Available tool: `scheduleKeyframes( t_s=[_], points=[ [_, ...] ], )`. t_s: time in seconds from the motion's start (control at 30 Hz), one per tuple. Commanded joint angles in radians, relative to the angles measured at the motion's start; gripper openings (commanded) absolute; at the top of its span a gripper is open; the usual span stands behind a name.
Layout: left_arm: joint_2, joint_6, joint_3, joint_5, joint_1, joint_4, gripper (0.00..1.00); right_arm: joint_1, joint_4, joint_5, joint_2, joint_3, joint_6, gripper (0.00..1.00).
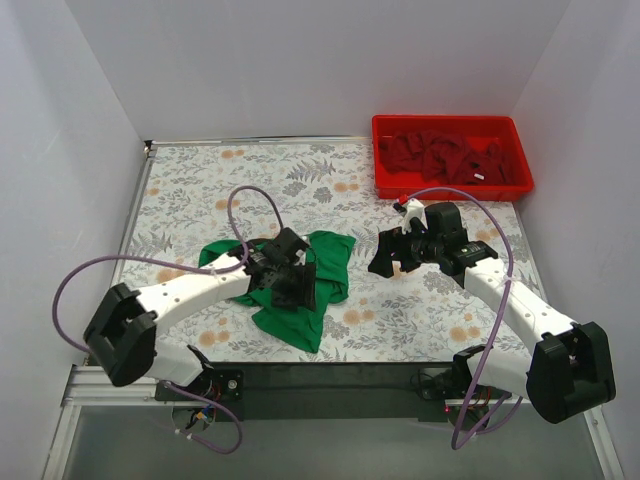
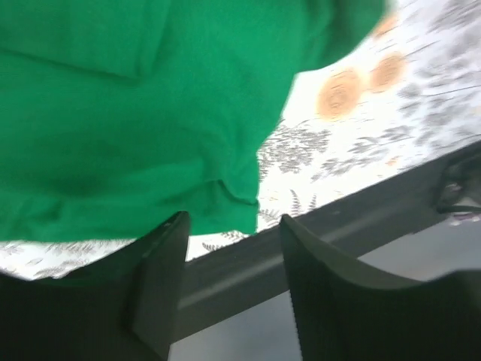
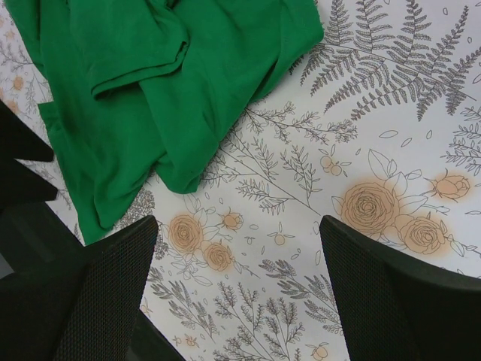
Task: Fold and stack the t-shirts
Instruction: Move the tshirt to the center of the board
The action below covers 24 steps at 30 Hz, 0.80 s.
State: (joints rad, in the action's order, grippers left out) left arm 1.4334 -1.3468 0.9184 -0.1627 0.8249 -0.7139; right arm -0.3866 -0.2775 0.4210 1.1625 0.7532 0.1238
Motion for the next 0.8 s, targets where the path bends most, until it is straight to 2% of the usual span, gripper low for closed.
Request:
scheduleKeyframes(
  t_s=[0.0, 0.07, 0.13, 0.37, 0.77],
  points=[
    [-0.129, -0.089, 0.085, 0.129, -0.02, -0.055, 0.51, -0.006, 0.037, -0.011, -0.009, 0.023, -0.018, 0.79],
    [-0.123, -0.095, 0.125, 0.217, -0.033, -0.048, 0.54, -0.005, 0.038, -0.018, -0.006, 0.021, -0.018, 0.79],
    [-0.081, -0.089, 0.142, 0.242, -0.041, -0.029, 0.57, -0.006, 0.038, -0.014, 0.0, 0.021, -0.015, 0.79],
    [0.059, -0.054, 0.191, 0.367, -0.056, 0.033, 0.57, -0.005, 0.04, -0.007, -0.001, 0.018, -0.006, 0.79],
    [0.196, 0.015, 0.217, 0.445, -0.056, 0.056, 0.54, -0.008, 0.046, -0.001, 0.016, 0.015, -0.003, 0.79]
  ],
)
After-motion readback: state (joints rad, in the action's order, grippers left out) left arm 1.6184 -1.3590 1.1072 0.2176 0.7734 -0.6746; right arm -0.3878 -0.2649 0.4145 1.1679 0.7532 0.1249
